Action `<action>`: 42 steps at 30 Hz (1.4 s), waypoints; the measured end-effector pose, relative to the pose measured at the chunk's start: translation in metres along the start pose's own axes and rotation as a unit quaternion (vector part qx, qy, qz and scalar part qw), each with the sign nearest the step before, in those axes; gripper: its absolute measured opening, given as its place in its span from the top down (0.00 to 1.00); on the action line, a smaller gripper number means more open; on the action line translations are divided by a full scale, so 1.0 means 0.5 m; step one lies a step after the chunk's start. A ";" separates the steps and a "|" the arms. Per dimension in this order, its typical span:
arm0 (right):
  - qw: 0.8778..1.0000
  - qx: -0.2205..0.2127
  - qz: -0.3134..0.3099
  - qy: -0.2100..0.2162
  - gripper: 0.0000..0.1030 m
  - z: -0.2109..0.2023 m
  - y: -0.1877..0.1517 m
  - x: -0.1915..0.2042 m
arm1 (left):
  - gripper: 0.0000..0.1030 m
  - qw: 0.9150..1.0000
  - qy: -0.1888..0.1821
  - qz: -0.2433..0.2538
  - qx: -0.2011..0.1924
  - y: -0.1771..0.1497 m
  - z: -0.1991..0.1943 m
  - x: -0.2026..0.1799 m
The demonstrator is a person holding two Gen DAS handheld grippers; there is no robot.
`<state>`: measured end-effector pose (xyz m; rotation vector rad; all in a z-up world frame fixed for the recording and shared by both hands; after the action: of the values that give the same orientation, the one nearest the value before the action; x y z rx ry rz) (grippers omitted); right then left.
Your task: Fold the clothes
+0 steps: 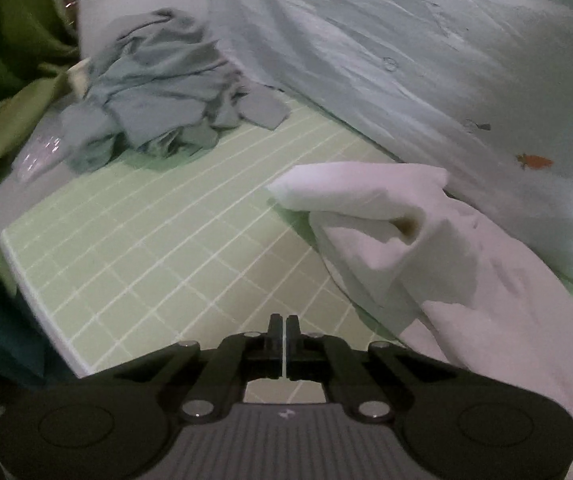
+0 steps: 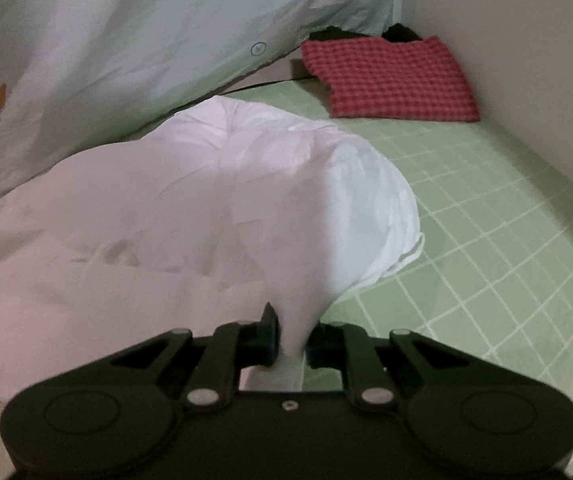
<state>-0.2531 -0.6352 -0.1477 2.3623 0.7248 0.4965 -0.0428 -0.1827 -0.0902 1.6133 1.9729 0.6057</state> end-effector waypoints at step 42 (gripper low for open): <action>0.992 -0.079 0.100 -0.023 0.94 -0.090 0.058 0.057 | 0.96 0.965 -0.221 0.031 -0.135 0.422 0.066 -0.231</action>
<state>-0.2425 -0.6176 -0.0908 2.3000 0.4127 0.5600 0.1552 -0.2549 0.0307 1.4886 1.4539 0.4640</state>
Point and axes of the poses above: each gripper's, at about its wrist camera, not at the fingertips, and z roughly the way its jaws point, x to its left, y to its top, the point moved 7 cm from there along z, roughly the way its jaws point, and after that the axes turned 7 degrees about y, right-handed, at the moved point
